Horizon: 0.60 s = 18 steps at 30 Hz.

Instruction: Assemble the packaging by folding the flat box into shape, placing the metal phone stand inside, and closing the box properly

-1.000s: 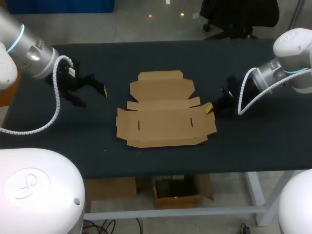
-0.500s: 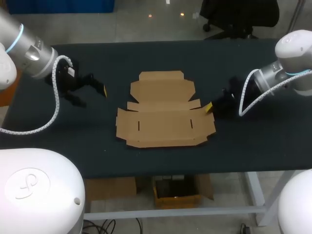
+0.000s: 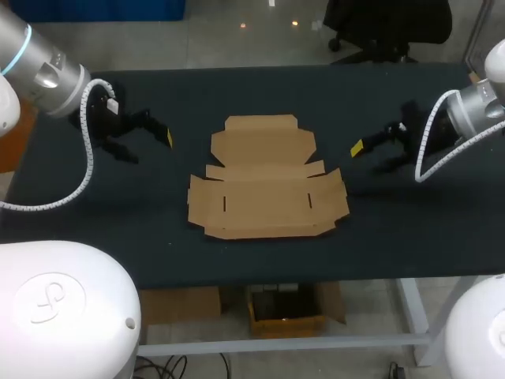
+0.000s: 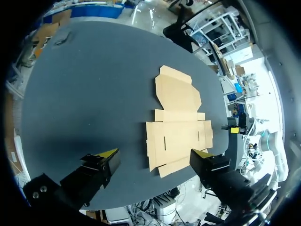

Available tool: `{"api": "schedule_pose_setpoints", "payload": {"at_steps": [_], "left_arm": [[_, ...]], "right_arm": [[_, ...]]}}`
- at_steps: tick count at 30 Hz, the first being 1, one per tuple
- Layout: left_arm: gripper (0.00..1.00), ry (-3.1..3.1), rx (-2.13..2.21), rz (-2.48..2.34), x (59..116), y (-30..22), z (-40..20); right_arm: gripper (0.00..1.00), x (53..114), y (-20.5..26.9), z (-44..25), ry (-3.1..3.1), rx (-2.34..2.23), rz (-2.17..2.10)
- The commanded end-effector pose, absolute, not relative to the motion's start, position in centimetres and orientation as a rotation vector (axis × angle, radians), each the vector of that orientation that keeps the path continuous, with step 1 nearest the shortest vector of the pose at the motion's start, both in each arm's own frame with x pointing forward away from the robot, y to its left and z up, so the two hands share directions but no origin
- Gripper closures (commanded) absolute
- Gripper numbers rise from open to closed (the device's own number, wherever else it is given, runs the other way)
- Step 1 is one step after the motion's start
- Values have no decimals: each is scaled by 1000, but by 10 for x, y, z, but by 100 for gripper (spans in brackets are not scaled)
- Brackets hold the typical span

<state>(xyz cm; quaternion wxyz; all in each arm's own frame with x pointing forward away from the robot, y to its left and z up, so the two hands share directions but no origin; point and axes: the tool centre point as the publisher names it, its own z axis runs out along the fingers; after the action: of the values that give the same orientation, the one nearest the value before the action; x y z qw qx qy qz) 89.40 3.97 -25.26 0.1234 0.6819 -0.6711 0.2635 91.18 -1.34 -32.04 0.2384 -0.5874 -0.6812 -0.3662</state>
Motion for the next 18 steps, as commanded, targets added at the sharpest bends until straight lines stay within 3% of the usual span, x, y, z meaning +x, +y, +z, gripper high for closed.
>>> {"api": "schedule_pose_setpoints", "payload": {"at_steps": [1, 3, 4, 5, 7, 12, 13, 14, 15, 17, 18], "left_arm": [[0, -1961, 1995, 758, 893, 41, -246], [0, -1954, 2003, 756, 893, 42, -245], [26, -1954, 2012, 754, 892, 43, -245], [59, -1951, 2025, 752, 892, 44, -245], [100, -1951, 2040, 760, 889, 46, -243], [100, -1943, 2091, 755, 885, 53, -240], [100, -1942, 2092, 755, 883, 55, -239], [100, -1941, 2094, 755, 882, 56, -239], [100, -1940, 2098, 755, 881, 57, -238], [100, -1939, 2104, 756, 881, 58, -237], [100, -1940, 2108, 757, 881, 59, -237]], "right_arm": [[0, 895, -22, -294, -1887, -1656, -1123], [0, 896, -23, -289, -1916, -1665, -1129], [0, 896, -24, -286, -1919, -1651, -1139], [0, 898, -25, -283, -1920, -1652, -1139], [0, 902, -27, -275, -1925, -1648, -1139], [0, 914, -30, -256, -1888, -1704, -1055], [13, 915, -29, -252, -1897, -1708, -1037], [41, 917, -29, -250, -1886, -1720, -1014], [55, 919, -29, -248, -1873, -1722, -997], [100, 922, -29, -246, -1858, -1719, -974], [100, 925, -29, -247, -1836, -1709, -957]]}}
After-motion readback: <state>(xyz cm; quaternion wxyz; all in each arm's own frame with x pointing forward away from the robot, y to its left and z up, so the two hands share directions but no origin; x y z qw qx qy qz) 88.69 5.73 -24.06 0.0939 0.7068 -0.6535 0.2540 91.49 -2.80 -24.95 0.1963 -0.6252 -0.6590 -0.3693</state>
